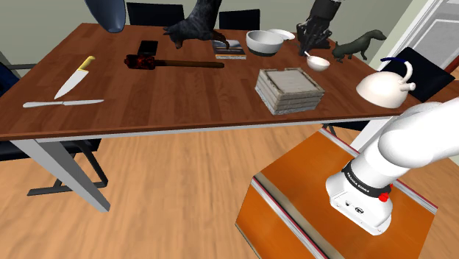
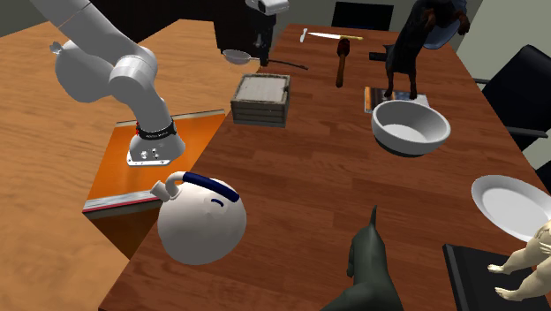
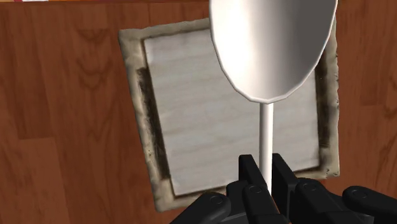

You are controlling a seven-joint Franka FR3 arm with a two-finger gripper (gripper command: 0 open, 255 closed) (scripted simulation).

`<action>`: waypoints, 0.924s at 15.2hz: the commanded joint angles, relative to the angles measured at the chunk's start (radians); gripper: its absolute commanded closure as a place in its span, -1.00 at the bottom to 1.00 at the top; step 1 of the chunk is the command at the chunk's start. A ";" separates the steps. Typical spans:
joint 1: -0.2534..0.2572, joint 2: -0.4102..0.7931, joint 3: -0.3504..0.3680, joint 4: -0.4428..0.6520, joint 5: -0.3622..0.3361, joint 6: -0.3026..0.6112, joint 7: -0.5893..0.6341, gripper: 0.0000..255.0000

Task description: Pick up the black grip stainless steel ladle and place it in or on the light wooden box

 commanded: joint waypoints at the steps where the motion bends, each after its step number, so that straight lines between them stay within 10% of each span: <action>1: 0.013 -0.030 0.031 -0.024 0.011 -0.003 0.042 1.00; 14: 0.014 0.004 0.026 -0.173 0.017 0.179 0.022 1.00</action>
